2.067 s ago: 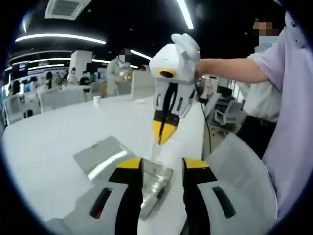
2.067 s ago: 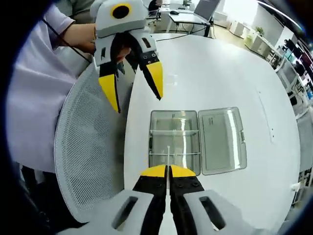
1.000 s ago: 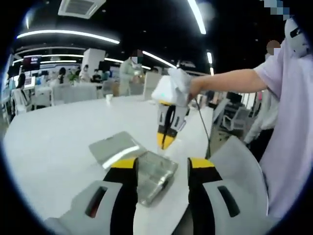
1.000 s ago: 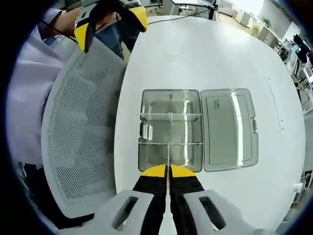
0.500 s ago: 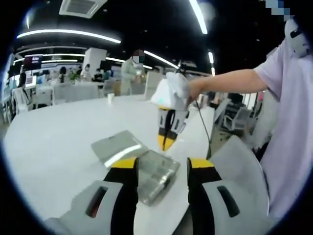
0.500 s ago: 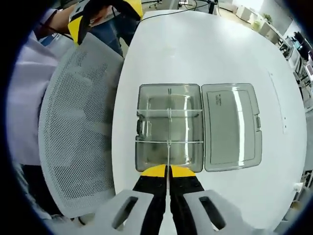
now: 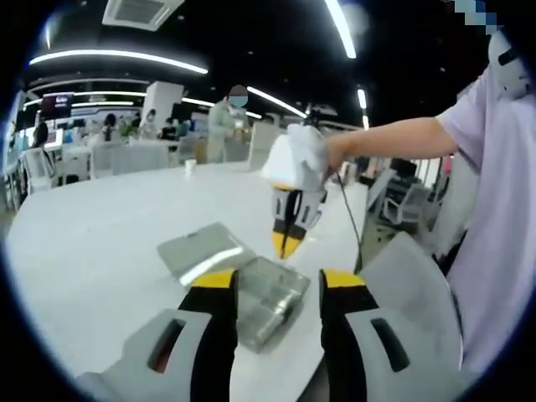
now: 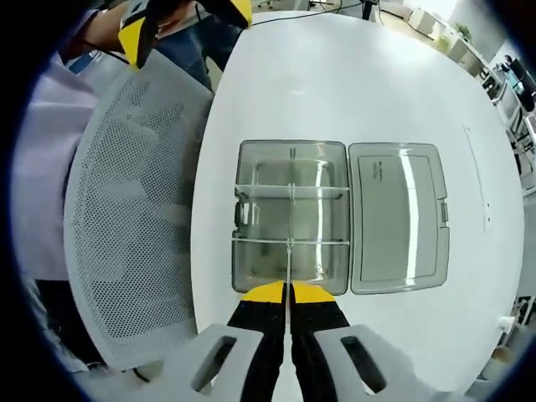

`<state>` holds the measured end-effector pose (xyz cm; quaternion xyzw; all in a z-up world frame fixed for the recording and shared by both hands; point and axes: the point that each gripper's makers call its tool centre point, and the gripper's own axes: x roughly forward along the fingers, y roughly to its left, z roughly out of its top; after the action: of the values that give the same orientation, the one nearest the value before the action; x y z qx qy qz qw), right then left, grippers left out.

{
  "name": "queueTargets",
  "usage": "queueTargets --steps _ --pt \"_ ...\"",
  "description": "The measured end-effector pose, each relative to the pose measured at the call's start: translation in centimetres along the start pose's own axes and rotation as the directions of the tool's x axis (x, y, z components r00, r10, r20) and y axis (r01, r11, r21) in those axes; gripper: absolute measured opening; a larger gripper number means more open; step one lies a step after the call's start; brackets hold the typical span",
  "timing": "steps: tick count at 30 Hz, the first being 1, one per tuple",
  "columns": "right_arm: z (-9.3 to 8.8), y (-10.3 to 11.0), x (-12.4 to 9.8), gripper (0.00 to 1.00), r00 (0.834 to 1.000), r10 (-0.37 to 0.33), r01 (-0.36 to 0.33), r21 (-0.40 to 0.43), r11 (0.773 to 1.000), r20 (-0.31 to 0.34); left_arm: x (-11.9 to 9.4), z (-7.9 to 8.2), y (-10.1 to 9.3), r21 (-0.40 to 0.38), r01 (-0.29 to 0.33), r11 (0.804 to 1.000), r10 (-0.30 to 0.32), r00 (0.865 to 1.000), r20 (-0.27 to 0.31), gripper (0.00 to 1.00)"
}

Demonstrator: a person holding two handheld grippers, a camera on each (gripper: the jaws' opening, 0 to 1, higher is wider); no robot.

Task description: Insert the divider into the dual guide fixture by aligning both edges with the guide slots and pushing it downward to the bottom, including one-sided entry, uneven engagement, binding, and posture correction.

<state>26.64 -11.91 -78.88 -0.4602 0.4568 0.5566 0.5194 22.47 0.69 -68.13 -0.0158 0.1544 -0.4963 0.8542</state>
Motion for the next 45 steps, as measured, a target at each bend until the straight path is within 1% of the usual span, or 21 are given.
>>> queueTargets --steps 6,9,16,17,20,21,25,30,35,40,41,45 --pt "0.2 0.0 0.0 0.0 1.0 0.009 -0.009 0.004 1.0 0.003 0.0 0.0 0.1 -0.001 -0.001 1.0 0.001 1.0 0.0 0.36" --pt "0.1 -0.2 0.2 0.0 1.0 0.001 -0.001 0.003 1.0 -0.001 -0.1 0.0 0.2 -0.003 -0.004 1.0 0.004 1.0 0.002 0.36" --pt "-0.1 -0.2 0.4 0.0 1.0 0.008 -0.008 0.001 1.0 -0.022 -0.2 0.0 0.4 -0.005 -0.008 1.0 0.008 1.0 0.004 0.36" --pt "-0.1 -0.3 0.5 0.0 0.999 0.0 -0.001 -0.009 1.0 -0.032 -0.1 0.1 0.5 -0.004 -0.01 1.0 0.01 1.0 0.005 0.36" --pt "0.0 -0.2 0.8 0.0 0.999 0.006 -0.006 -0.006 1.0 -0.045 -0.1 0.1 0.5 -0.004 -0.01 1.0 0.01 1.0 0.006 0.36" --pt "-0.1 -0.4 0.9 0.0 0.998 -0.007 0.006 -0.017 1.0 -0.063 -0.1 0.2 0.5 -0.003 -0.011 1.0 0.011 1.0 0.006 0.36" --pt "0.2 -0.3 1.2 0.0 0.997 0.006 -0.006 -0.01 1.0 -0.071 -0.1 0.3 0.6 -0.004 -0.009 1.0 0.009 1.0 0.009 0.35" --pt "0.0 -0.5 1.3 0.0 0.998 0.014 -0.014 0.007 1.0 -0.062 -0.2 0.5 0.7 -0.004 -0.014 1.0 0.015 1.0 0.016 0.35" --pt "0.0 -0.2 1.5 0.0 0.998 0.029 -0.028 0.014 0.999 -0.062 -0.3 0.4 0.8 -0.004 -0.015 1.0 0.015 1.0 0.015 0.35" --pt "-0.2 -0.4 1.8 0.0 0.998 0.024 -0.023 0.018 1.0 -0.058 -0.3 0.5 0.8 -0.005 -0.016 1.0 0.016 1.0 0.018 0.35" --pt "-0.2 -0.2 1.9 0.0 0.998 0.032 -0.031 0.026 0.999 -0.055 -0.3 0.4 0.9 -0.004 -0.016 1.0 0.016 1.0 0.017 0.35" --pt "-0.3 -0.3 2.0 0.0 0.998 0.033 -0.031 0.024 0.999 -0.057 -0.2 0.4 0.9 -0.007 -0.014 1.0 0.014 1.0 0.015 0.35"
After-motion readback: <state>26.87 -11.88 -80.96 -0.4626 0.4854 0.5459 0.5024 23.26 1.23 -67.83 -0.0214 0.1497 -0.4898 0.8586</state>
